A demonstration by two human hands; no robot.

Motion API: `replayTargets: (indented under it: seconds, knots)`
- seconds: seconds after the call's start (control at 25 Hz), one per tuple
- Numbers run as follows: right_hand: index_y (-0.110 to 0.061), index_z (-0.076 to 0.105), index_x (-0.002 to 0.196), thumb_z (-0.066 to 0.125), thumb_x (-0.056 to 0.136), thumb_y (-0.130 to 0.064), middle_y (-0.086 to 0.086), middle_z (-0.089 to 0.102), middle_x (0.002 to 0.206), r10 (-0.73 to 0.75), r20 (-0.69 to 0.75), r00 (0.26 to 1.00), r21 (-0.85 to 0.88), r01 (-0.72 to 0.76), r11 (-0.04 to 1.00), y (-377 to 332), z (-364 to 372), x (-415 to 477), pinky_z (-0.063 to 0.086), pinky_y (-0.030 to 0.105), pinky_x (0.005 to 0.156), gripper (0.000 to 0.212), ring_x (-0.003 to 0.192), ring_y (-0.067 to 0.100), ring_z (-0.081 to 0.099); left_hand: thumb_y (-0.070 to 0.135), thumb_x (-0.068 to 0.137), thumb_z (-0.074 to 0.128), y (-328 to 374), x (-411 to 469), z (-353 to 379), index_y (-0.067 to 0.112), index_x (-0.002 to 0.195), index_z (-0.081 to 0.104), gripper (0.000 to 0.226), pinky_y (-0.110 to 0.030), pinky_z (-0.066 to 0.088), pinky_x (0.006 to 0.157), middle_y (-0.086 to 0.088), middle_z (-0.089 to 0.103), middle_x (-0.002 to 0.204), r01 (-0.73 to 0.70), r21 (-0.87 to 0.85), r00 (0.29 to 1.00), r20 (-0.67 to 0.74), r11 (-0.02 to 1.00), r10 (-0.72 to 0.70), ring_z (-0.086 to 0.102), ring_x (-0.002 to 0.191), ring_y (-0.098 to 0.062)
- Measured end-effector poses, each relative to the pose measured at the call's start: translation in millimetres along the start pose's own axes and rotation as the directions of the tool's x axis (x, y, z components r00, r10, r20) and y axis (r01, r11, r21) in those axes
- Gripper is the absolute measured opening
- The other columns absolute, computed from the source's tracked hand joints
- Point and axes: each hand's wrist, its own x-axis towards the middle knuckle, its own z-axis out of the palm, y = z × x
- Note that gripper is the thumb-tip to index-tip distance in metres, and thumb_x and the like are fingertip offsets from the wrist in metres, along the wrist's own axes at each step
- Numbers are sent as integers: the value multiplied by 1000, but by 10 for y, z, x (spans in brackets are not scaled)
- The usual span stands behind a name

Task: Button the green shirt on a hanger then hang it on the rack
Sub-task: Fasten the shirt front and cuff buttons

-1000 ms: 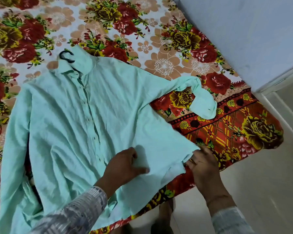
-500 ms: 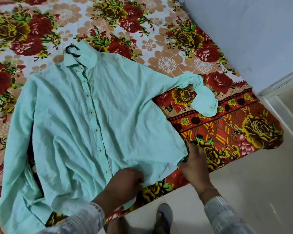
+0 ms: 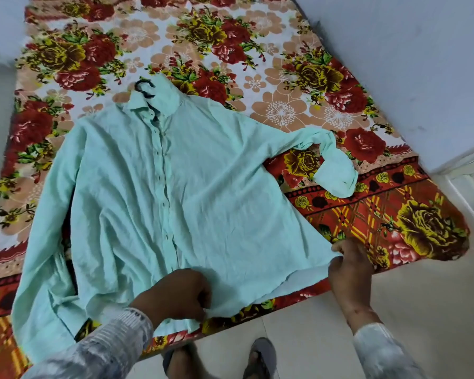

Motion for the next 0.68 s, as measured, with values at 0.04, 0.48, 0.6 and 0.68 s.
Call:
replayTargets:
  seconds: [0.04, 0.48, 0.6, 0.68]
  knots:
    - [-7, 67, 94, 56, 81, 17, 15, 67, 102, 77, 70, 995, 18, -79, 997, 22, 34, 62, 41, 33, 80, 29, 95, 35, 62, 53, 72, 86, 51, -11, 34, 28, 88, 78, 31, -18, 44, 66, 16, 67, 76, 25, 18, 1000, 10, 1000, -26, 60, 74, -2]
    - [-22, 71, 113, 66, 86, -10, 0, 62, 112, -334, 419, 844, -18, 375, 927, -878, 406, -340, 57, 37, 79, 30, 109, 21, 59, 50, 83, 86, 133, -180, 35, 31, 89, 66, 29, -31, 49, 64, 10, 66, 72, 121, -522, 701, -558, 844, -445, 65, 70, -9]
    - [-13, 69, 104, 70, 86, -15, 7, 63, 106, -46, 238, 970, -15, 51, 999, -616, 390, -318, 52, 35, 75, 19, 100, 30, 62, 47, 77, 92, 148, -128, 146, 27, 110, 56, 53, -33, 47, 67, 11, 64, 83, 222, -548, 692, -495, 807, -526, 65, 80, -18]
    - [-12, 63, 89, 75, 85, -35, 6, 61, 92, 32, 284, 958, -51, -18, 999, -462, 335, -320, 44, 31, 68, 26, 85, 29, 60, 45, 75, 94, 167, -62, 255, 24, 117, 54, 62, -32, 44, 65, 10, 66, 82, 232, -577, 712, -447, 783, -541, 66, 79, -20]
